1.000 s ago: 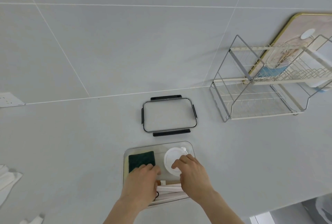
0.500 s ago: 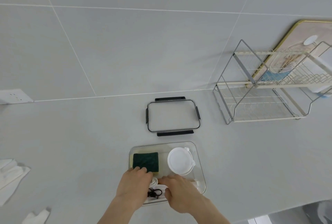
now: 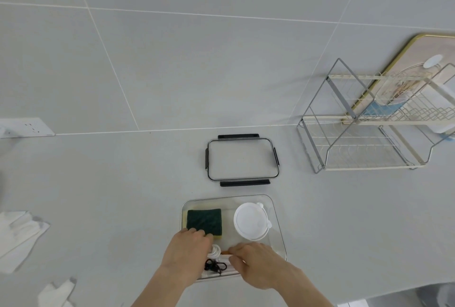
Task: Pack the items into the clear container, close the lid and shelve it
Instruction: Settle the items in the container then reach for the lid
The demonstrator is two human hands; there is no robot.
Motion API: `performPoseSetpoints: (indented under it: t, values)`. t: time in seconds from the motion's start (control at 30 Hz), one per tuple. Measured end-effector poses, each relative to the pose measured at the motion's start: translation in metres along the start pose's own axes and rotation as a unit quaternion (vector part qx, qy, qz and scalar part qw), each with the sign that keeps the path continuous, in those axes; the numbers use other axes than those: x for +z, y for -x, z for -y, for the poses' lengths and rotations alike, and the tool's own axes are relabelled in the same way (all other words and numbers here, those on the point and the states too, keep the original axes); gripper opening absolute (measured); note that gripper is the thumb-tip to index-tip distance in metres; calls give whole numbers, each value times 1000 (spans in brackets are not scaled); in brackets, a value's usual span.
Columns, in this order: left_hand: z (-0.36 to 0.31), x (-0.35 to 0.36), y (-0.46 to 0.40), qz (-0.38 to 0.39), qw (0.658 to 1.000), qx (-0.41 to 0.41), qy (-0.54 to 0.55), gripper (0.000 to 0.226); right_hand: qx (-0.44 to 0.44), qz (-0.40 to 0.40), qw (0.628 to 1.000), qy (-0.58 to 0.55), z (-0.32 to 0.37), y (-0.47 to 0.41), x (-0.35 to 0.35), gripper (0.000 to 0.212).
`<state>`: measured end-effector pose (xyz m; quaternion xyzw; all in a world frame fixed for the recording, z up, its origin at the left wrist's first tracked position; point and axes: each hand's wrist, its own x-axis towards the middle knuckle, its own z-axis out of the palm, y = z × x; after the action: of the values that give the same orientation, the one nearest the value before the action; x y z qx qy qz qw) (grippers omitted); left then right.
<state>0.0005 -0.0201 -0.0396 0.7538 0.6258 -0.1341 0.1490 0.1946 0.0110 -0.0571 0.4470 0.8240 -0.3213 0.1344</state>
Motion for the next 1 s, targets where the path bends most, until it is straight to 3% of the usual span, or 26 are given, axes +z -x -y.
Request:
performPoseSetpoints:
  t: [0.17, 0.33, 0.53, 0.73, 0.9, 1.0]
  values:
    - [9, -23, -3, -91, 990, -41, 100, 40, 16, -96, 992, -83, 6, 10, -33, 36]
    - [26, -56, -21, -205, 931, -144, 264, 29, 74, -166, 941, -285, 0, 9, -92, 32]
    - [33, -87, -61, -259, 884, -187, 341, 17, 92, -258, 890, -365, -26, -7, -141, 26]
    - [30, -108, -106, -274, 854, -200, 394, 19, 143, -315, 849, -399, -61, -31, -162, 16]
    - [32, -113, -161, -232, 819, -250, 461, 33, 190, -346, 836, -382, -103, -71, -173, 12]
    - [36, -102, -181, -189, 789, -303, 500, 42, 235, -335, 832, -375, -127, -91, -176, 19]
